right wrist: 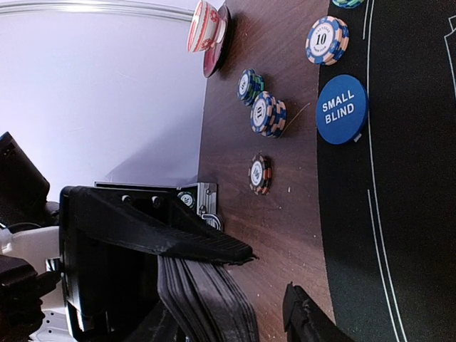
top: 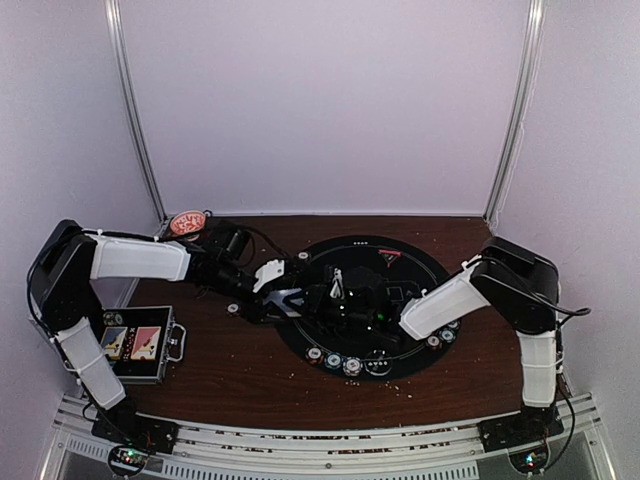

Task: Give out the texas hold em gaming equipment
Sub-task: Pass from the right arm to the left, then pick up the poker card from the face-down deck piles.

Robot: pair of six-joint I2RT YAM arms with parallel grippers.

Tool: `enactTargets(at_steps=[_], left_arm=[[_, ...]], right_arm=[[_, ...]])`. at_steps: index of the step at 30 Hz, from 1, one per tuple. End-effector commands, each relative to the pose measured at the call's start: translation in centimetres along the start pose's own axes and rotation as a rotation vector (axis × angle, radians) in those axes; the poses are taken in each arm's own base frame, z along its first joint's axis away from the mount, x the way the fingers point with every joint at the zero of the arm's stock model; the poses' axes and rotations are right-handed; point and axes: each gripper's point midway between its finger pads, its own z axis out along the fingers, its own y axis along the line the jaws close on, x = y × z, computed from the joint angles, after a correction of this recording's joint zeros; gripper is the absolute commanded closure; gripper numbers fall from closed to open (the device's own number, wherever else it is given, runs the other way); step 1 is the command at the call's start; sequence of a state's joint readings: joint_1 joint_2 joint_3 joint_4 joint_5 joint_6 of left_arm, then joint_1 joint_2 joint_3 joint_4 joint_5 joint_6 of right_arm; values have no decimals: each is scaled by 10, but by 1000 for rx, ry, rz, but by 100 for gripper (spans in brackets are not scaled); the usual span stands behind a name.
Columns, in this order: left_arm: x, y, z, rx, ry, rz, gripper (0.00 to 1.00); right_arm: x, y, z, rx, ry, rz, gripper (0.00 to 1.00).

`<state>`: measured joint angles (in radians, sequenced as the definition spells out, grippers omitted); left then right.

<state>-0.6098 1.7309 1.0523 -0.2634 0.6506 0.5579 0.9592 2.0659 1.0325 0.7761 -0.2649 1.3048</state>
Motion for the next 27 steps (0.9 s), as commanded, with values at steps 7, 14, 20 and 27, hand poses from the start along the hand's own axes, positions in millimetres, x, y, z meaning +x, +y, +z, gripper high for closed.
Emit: enactTargets(at_steps=[7,14,20,27], left_arm=[[-14,-4,-9,-5,-46,39,47],[-16,-6,-12,-6,-52,48,47],[-17,-8,-12,0,-57,50,46],[-18,-8,-13,0,-60,53,43]], right_arm=[[-8,27,4,-63,20,-21,53],[-12,21,6,-5,12,-56,52],[-13,5,1,41,12,-65,54],[-25,-3,-11,79,-26,-80,56]])
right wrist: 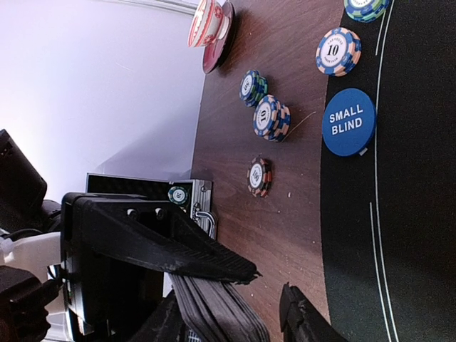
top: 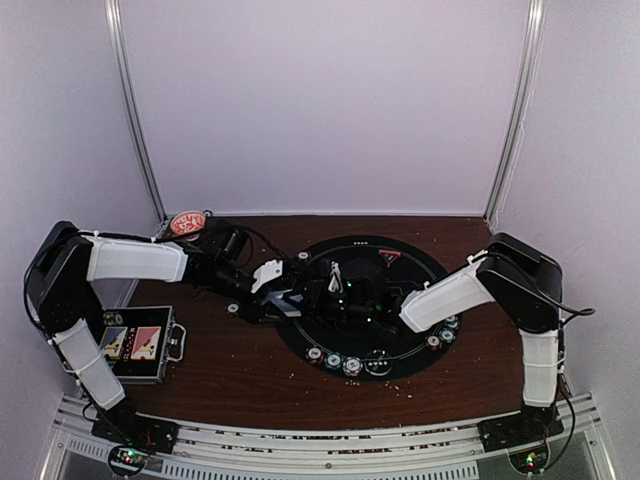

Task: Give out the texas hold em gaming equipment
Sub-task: Pick up the poker card from the face-down deck piles.

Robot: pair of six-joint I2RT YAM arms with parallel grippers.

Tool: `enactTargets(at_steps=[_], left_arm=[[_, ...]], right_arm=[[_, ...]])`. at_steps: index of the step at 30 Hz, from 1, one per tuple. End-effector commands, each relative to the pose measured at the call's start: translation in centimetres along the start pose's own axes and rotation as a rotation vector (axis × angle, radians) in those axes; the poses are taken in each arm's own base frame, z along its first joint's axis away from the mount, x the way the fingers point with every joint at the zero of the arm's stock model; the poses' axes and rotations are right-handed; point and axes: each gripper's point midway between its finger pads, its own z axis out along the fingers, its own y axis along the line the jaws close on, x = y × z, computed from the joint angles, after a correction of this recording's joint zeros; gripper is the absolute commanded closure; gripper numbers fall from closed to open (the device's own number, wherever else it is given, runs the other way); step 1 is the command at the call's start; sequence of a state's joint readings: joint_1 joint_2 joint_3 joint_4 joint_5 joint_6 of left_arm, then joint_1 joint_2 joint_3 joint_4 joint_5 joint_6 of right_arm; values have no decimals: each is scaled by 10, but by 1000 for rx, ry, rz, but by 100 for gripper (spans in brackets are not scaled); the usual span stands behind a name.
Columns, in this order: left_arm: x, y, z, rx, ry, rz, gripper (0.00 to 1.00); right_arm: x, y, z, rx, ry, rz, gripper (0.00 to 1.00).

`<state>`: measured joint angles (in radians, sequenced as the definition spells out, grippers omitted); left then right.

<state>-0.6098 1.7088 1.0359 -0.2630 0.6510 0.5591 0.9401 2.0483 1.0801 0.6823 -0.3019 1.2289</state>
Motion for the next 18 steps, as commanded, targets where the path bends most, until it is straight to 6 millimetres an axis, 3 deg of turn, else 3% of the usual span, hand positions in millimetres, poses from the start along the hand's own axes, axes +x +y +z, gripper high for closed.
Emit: enactTargets(at_steps=[1,9,18], left_arm=[[-18,-4,-9,-1,-58,49,42],[-17,-1,-8,-5,-54,40,40],[-17,-1,-7,-6,-54,39,40]], right_arm=[[-18,-12,-14,60,-51,-14,56],[-16,2,-13,5,-30,-28,56],[2,10,1,-25,56,-51,54]])
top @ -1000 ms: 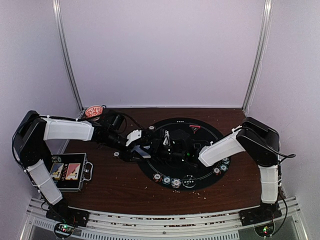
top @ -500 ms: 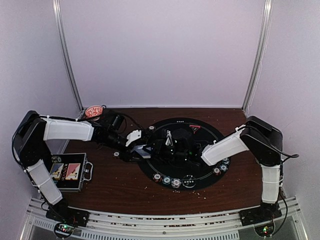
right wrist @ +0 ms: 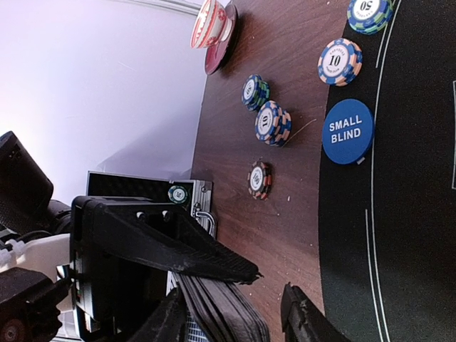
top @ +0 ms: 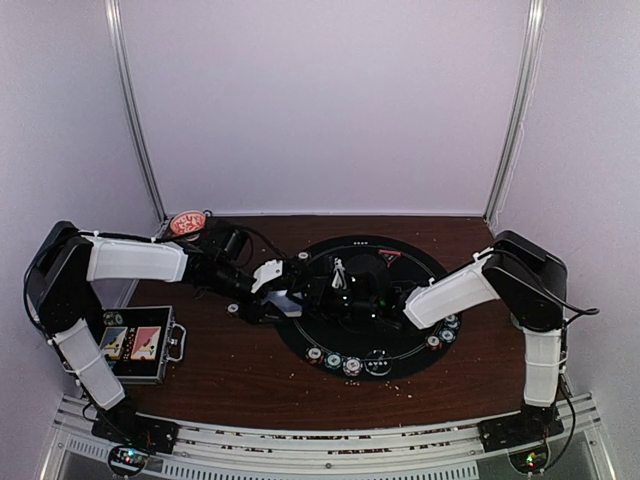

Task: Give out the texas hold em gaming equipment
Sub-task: Pick up the poker card from the face-down deck piles.

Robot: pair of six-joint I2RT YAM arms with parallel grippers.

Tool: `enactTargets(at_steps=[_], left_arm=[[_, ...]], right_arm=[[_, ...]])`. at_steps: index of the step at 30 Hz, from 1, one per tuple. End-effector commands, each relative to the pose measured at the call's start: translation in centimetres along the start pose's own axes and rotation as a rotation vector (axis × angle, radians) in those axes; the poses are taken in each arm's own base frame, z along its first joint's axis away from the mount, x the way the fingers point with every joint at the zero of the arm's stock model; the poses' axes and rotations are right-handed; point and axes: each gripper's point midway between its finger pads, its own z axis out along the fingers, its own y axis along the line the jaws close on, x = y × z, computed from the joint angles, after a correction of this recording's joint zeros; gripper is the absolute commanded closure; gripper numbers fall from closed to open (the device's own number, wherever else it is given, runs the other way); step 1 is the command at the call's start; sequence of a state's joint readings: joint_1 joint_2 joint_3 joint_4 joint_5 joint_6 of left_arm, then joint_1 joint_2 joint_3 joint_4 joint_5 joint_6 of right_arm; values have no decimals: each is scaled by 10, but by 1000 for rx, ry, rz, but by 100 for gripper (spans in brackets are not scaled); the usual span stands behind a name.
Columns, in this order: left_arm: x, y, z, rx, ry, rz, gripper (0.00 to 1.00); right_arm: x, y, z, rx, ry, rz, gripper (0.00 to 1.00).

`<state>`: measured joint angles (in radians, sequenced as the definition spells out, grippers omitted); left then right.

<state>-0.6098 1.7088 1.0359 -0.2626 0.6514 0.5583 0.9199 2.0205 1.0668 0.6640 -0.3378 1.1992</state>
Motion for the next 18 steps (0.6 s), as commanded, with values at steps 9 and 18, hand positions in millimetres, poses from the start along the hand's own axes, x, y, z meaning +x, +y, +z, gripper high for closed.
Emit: enactTargets(at_steps=[9,18], left_arm=[[-17,-1,-7,-8,-52,40,40],[-18,-2,-9,-7,-57,44,40]], right_arm=[[18,3,20,1,92,-40,54],[13,-14,11,80,65,-44,66]])
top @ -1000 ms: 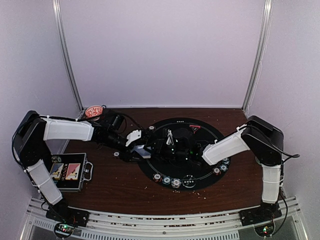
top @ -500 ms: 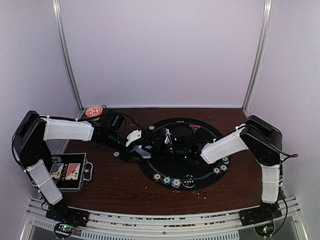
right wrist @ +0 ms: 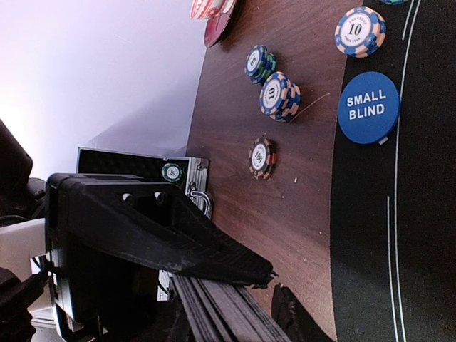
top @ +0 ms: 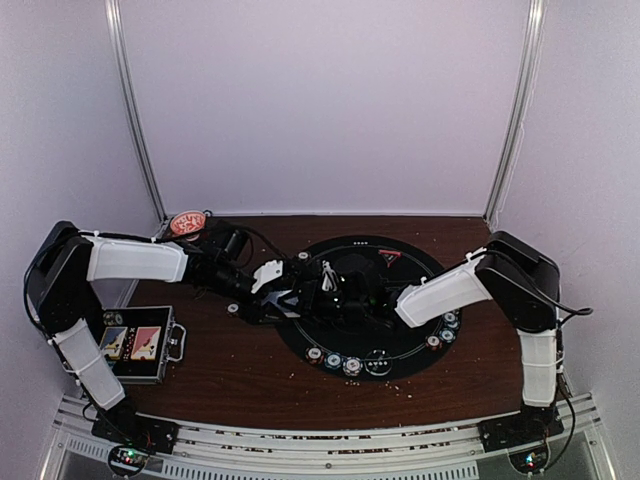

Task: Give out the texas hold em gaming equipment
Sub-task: Pick up the poker card from the face-down deck piles.

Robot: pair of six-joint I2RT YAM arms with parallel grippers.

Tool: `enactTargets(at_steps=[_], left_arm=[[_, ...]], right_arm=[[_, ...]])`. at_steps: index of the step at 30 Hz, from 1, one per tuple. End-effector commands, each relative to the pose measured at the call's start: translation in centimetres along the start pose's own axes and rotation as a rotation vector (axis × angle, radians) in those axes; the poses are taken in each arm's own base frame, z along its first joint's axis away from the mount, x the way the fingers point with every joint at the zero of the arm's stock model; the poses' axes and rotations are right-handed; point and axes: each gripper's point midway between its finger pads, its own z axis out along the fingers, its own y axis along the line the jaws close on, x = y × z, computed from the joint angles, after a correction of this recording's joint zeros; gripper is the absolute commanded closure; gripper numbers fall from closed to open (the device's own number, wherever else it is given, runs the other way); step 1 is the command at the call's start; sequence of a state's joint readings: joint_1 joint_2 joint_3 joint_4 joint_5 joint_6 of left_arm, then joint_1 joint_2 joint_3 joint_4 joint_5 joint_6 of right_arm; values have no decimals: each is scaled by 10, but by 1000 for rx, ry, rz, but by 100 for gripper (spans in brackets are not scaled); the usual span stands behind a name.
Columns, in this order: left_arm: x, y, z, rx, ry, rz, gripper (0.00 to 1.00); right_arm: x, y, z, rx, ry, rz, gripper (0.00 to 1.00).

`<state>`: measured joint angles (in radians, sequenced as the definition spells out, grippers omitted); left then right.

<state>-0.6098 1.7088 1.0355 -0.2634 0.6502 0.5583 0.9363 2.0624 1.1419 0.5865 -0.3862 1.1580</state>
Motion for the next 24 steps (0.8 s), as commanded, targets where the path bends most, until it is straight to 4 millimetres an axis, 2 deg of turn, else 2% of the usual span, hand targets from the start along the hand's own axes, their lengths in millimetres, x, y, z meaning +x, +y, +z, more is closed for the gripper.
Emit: enactTargets(at_steps=[1,4,10,17,24], left_arm=[[-19,-2,-9,-6,-59,45,40],[-19,-3,-9,-5,-60,47,40],[-18,-3,-9,-1,-58,46,40],[-18,-3,-8,-2,-58,47,40],[-17,-3,-8,-4,-55,45,41]], right_arm=[[-3,-16,-5,65,-14,-3,69],[-7,-19,-11,72,-27,2,73],[-12,-25,-20,88,-44,3,73],[-13,-24,-26,99,-43,-12,67],[-12,-22,-32,96,-47,-16,67]])
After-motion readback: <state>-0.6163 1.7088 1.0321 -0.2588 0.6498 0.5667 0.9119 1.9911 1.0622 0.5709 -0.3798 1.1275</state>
